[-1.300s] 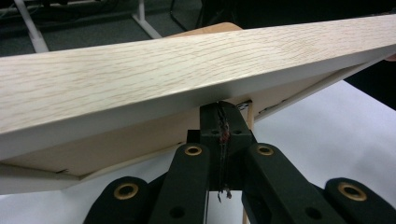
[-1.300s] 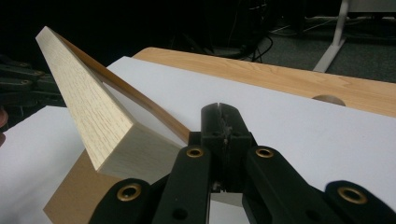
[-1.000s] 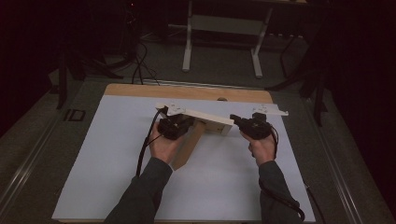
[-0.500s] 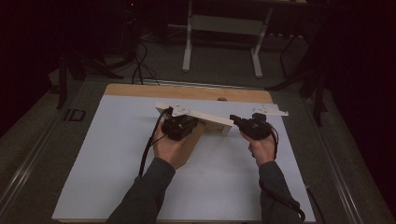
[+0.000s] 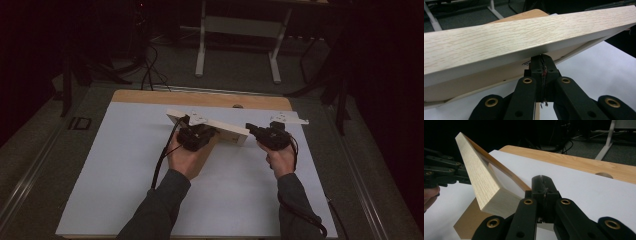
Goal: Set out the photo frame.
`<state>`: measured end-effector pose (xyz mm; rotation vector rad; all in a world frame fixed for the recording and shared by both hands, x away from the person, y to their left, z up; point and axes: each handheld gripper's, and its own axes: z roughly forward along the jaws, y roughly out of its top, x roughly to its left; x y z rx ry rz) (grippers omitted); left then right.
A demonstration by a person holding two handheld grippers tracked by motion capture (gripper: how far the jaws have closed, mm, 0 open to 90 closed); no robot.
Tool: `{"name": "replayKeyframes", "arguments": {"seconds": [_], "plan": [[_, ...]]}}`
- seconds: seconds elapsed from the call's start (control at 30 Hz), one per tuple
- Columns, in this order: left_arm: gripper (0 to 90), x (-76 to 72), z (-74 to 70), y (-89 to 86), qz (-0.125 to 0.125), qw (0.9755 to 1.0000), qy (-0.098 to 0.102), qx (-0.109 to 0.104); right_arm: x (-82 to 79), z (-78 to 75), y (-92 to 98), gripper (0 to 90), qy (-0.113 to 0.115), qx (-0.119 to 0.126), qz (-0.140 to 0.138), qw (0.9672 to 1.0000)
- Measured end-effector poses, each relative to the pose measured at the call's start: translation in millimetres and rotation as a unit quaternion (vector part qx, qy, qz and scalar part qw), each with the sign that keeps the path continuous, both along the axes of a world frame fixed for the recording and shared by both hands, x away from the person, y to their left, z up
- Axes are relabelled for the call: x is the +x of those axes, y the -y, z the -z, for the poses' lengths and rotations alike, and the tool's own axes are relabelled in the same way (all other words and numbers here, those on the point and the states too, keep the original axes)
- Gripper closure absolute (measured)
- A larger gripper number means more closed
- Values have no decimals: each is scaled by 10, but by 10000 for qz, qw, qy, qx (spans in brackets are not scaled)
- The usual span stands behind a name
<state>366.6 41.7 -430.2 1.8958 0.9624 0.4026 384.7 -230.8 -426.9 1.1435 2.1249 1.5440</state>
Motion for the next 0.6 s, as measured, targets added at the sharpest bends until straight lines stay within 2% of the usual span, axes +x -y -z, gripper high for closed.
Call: {"name": "replayKeyframes", "arguments": {"seconds": [0.6], "plan": [[900,6,-6,4,-29,10000,-6,5,-45,-5,-38,900,36,-68,-161,9998]]}}
